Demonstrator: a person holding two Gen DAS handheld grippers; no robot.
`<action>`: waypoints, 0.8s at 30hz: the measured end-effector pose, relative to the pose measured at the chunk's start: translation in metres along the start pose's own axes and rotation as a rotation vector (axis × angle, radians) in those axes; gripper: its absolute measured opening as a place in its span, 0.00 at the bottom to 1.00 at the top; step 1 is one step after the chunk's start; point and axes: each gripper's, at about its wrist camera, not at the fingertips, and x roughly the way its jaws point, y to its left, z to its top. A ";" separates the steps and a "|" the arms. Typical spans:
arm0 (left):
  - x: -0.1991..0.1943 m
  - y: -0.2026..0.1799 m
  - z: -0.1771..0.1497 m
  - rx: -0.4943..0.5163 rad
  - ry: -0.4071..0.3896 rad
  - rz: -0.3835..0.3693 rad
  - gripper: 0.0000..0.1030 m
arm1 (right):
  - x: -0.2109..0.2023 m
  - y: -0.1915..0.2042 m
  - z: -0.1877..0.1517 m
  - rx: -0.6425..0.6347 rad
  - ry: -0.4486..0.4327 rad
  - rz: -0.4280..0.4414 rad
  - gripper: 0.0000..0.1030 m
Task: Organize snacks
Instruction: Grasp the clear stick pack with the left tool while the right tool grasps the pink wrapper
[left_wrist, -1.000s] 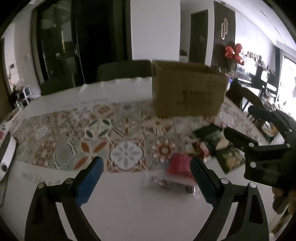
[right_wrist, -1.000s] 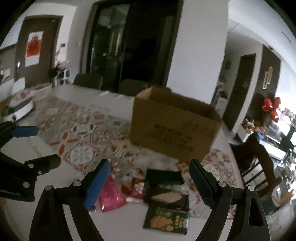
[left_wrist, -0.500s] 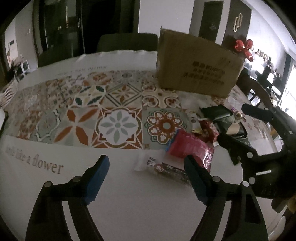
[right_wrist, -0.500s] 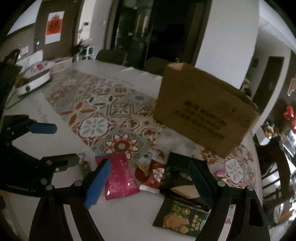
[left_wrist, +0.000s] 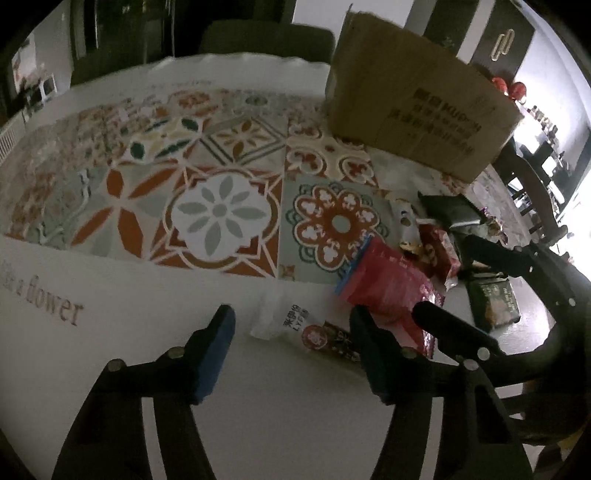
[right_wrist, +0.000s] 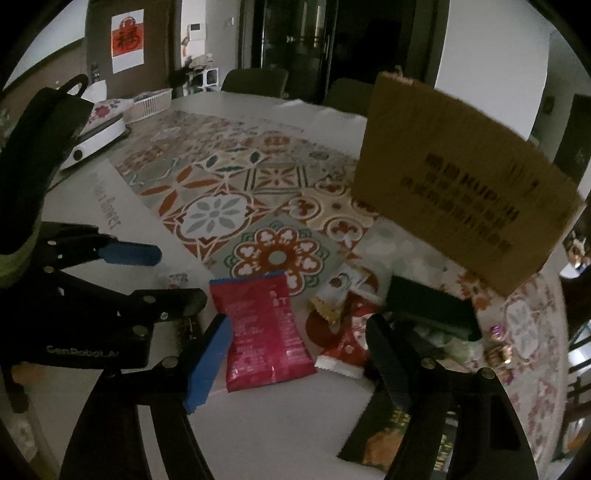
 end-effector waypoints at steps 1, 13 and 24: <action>0.000 0.000 0.001 -0.001 -0.001 0.003 0.56 | 0.002 0.000 0.000 0.004 0.004 0.008 0.71; -0.002 0.003 -0.003 -0.022 0.004 -0.080 0.22 | 0.016 0.007 0.002 -0.004 0.021 0.047 0.69; -0.023 0.006 -0.007 -0.044 -0.070 -0.139 0.19 | 0.012 0.009 -0.004 0.100 0.006 0.044 0.35</action>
